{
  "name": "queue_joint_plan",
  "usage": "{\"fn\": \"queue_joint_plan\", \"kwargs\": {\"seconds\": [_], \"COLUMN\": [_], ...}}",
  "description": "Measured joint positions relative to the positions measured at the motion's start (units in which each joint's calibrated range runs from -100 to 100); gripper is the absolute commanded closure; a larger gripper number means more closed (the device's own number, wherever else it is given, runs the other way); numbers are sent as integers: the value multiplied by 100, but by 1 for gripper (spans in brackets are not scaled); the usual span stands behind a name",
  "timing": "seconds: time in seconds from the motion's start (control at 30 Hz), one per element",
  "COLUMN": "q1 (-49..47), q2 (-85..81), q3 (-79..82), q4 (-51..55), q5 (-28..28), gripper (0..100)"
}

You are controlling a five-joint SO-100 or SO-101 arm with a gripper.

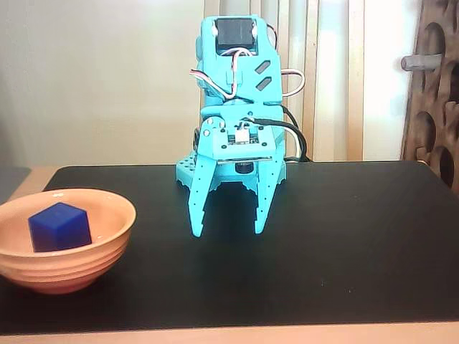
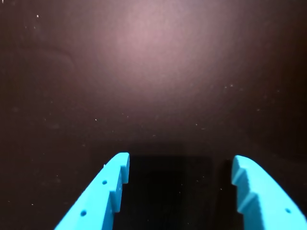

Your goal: Place the blue cube in the orange bowl.

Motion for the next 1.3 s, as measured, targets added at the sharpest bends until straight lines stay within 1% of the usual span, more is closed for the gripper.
{"fn": "queue_joint_plan", "kwargs": {"seconds": [0.07, 0.13, 0.23, 0.53, 0.73, 0.93, 1.3], "q1": [0, -9, -9, 0, 0, -56, -66], "q2": [0, 0, 0, 0, 0, 0, 0], "q3": [0, 0, 0, 0, 0, 0, 0], "q4": [9, 18, 18, 35, 44, 53, 53], "q5": [0, 0, 84, 387, 428, 162, -78], "gripper": [94, 95, 100, 100, 100, 100, 99]}}
